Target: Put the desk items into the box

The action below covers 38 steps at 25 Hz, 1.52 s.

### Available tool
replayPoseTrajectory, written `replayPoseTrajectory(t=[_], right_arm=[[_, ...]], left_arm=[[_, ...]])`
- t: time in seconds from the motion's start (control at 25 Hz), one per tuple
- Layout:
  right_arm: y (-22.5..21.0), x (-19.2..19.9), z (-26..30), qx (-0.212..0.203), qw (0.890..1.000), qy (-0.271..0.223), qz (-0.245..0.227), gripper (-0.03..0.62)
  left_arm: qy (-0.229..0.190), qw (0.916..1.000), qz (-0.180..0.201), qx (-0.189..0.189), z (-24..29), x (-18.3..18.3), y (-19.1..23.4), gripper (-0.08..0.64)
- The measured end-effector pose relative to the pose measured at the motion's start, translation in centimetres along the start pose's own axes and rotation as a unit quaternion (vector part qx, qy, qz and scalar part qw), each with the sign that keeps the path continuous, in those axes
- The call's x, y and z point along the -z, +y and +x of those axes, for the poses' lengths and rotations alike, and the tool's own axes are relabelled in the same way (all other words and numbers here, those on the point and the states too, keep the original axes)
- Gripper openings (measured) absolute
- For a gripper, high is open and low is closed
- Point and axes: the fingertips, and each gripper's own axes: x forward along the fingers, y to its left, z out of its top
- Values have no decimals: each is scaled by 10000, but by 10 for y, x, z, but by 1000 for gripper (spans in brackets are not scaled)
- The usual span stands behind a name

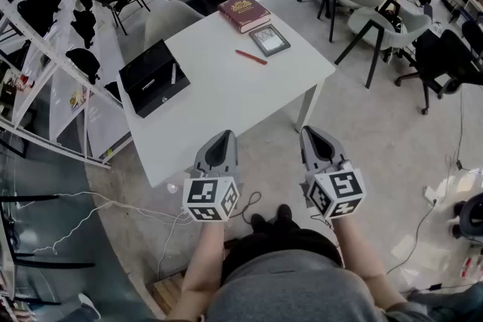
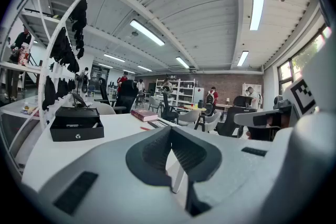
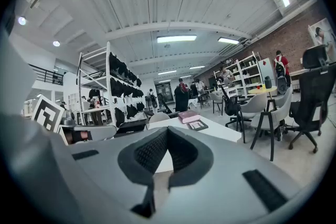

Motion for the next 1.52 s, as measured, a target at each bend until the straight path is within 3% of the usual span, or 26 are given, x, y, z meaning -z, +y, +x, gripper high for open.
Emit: replayPoseTrajectory(t=[0.56,0.68,1.16,1.52], right_arm=[[-37,-8,25,-177,9990,369,-201,3],[-40,-6,33,-291,9982,483,-223,76],[-36,-15,57,-670,9959,499,-360,135],[-32,-10,104,-742,9939,713,-409,163]], left_arm=[[111,9993,-42,-342,20,6,-1,6],[70,9990,-23,-443,22,4,0,6],[121,9979,90,-632,27,3,3,6],[188,9973,-106,-695,48,11,42,6]])
